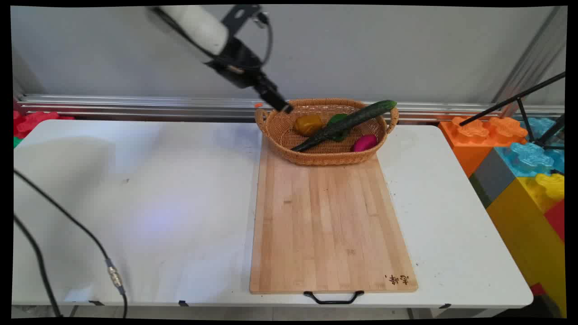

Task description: Pick up the cucumber from the vegetable basket

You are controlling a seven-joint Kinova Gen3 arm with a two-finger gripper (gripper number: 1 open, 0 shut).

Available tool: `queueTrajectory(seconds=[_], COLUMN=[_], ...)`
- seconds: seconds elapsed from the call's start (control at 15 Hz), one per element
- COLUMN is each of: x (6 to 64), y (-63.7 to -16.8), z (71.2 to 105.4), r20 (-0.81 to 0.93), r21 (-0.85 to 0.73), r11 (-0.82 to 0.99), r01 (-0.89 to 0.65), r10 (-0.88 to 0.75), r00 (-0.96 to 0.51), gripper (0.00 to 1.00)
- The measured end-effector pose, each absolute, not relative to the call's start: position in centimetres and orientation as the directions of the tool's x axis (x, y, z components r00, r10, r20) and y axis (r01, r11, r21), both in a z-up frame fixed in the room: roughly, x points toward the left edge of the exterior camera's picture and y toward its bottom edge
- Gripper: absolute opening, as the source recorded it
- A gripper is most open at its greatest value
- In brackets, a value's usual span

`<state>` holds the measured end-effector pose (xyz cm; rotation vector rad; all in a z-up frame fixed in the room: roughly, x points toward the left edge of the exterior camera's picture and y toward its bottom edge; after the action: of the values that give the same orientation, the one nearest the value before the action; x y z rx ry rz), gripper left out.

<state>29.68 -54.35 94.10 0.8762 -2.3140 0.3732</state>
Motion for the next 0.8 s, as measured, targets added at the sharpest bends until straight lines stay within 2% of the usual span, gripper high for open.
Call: queueTrajectory(seconds=[0.2, 0.8], x=[26.8, 19.9], y=[-56.7, -62.8], z=[92.6, 84.1], r20=[0.659, 0.631], r21=[-0.071, -0.155], r11=[0.737, 0.746], r01=[-0.673, -0.648], r10=[-0.472, -0.431], r00=[-0.586, -0.646], gripper=[1.00, 1.00])
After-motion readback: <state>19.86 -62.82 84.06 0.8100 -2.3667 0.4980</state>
